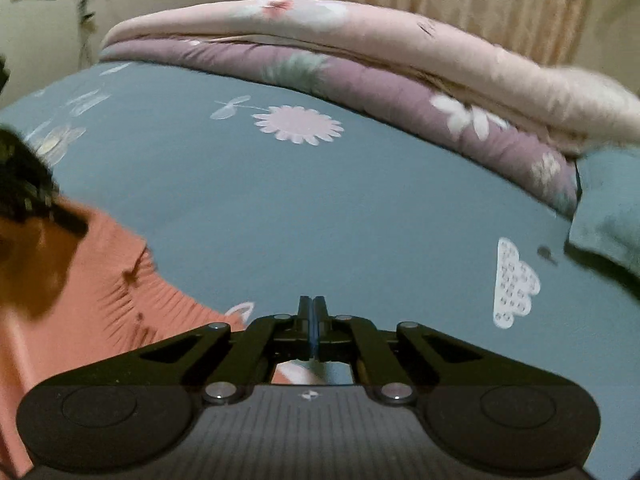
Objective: Fold clothes
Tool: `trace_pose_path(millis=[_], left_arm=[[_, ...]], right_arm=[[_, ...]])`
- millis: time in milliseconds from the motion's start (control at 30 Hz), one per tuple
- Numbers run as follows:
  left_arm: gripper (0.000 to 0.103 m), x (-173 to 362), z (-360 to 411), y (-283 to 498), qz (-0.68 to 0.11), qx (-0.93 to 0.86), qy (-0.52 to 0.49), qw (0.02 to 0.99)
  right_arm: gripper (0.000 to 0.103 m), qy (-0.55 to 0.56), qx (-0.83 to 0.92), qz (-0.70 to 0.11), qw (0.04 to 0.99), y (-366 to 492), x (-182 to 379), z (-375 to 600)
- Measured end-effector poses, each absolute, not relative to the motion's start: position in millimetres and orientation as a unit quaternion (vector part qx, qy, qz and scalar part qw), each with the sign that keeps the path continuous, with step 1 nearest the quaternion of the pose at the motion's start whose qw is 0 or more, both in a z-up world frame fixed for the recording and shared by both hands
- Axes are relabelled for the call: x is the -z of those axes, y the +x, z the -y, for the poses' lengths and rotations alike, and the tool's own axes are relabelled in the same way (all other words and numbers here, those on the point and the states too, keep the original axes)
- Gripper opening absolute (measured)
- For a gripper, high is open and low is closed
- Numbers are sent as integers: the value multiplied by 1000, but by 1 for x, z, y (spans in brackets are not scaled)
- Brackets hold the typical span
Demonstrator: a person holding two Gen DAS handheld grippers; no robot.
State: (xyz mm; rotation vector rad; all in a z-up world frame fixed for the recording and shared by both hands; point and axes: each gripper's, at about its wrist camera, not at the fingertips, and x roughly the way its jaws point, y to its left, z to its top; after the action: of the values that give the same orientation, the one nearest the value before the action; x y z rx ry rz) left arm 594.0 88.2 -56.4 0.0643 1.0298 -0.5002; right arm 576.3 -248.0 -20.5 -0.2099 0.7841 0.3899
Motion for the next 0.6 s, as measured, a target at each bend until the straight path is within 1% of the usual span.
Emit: trace_pose_path(millis=[33, 67, 133, 167, 200, 300, 333, 400, 433, 500, 567, 600], left_arm=[[14, 62, -94, 598, -492, 228, 24, 840], [15, 60, -99, 596, -487, 220, 20, 845], [16, 53, -107, 591, -474, 204, 15, 857], [12, 49, -111, 589, -467, 196, 12, 862], [11, 48, -106, 586, -465, 205, 19, 861], [12, 46, -85, 576, -461, 239, 41, 854], [13, 45, -78, 572, -459, 250, 49, 851], [24, 43, -64, 566, -456, 272, 64, 845], [24, 43, -57, 562, -454, 283, 72, 842], [26, 41, -43, 555, -450, 305, 87, 835], [26, 62, -36, 567, -467, 269, 98, 836], [25, 68, -41, 574, -465, 257, 83, 843]], right_arm=[[5, -83, -195, -384, 899, 575, 22, 251], [5, -74, -201, -386, 897, 569, 22, 252], [7, -68, -214, -391, 892, 553, 22, 253], [7, -69, -222, -394, 889, 543, 21, 252], [8, -71, -231, -397, 885, 534, 21, 251], [10, -76, -246, -420, 870, 517, 34, 244], [10, -81, -240, -429, 867, 518, 41, 243], [11, -81, -223, -438, 867, 523, 56, 243], [15, -67, -221, -434, 871, 527, 60, 246], [17, -45, -210, -430, 877, 537, 63, 250], [19, -30, -203, -427, 881, 543, 65, 252], [20, -28, -201, -424, 882, 544, 66, 251]])
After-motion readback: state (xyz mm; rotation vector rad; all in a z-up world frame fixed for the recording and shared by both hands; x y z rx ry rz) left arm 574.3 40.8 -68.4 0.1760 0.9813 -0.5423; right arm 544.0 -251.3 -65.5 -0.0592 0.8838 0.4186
